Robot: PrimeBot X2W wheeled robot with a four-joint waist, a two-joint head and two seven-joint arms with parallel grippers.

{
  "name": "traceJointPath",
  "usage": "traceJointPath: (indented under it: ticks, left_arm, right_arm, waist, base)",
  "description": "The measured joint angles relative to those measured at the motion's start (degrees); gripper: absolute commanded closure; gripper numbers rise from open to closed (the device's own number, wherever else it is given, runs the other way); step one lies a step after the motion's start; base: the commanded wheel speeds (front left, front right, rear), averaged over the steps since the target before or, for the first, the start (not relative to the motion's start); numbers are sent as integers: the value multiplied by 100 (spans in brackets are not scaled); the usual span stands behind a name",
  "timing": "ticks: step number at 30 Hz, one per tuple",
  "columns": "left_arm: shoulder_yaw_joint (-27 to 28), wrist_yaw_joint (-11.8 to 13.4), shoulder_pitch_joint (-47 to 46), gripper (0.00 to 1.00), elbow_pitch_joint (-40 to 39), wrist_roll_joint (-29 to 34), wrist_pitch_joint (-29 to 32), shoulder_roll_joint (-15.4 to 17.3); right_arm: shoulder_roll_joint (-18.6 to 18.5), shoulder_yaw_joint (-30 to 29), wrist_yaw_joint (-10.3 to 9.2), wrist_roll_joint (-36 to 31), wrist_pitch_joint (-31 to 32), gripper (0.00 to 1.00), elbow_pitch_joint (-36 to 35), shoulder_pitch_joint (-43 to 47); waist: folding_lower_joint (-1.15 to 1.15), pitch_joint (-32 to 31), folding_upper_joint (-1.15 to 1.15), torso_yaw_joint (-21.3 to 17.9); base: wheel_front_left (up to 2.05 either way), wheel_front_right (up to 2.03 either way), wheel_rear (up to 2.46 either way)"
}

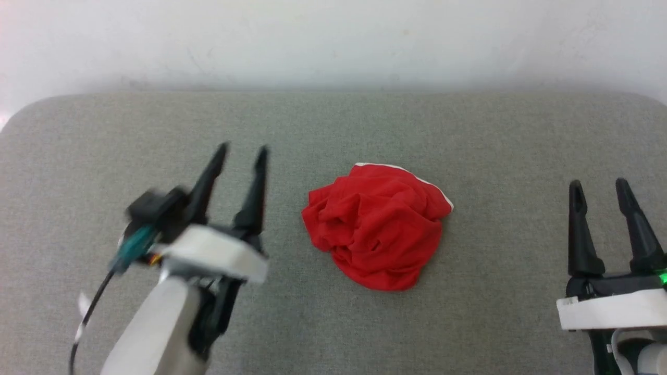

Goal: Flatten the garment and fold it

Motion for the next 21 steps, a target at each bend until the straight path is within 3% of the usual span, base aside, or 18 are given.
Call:
traceJointPath:
  ticks: [6,9,13,17,21]
  left_arm:
    - [583,655,1691,0,-1359,283,-325,303]
    - [818,839,2276,0,-1744,563,-370,237]
    - [892,770,2599,0,-1990,771,-371,-105]
    - [926,570,2610,0,-1995,950,-371,-272]
    - [950,398,2550,0,-1920,1055,-371,-398]
  right_arm:
    - [1,29,0,71,0,0,78,197]
    - [2,11,0,74,18,0,104,302]
    - [-1,25,0,194,230,0,118,387]
    - [-41,243,-1,275,875,0,73,129]
    - [-576,558,-1,532,1699,0,30,-645]
  waist:
    - [0,-102,0,-17]
    - [0,-158,0,-14]
    - [0,-209,0,83]
    - [0,-198,0,227]
    - [1,-82,0,351]
  base:
    - [0,0,0]
    - [0,0,0]
    - [0,0,0]
    - [0,0,0]
    - [0,0,0]
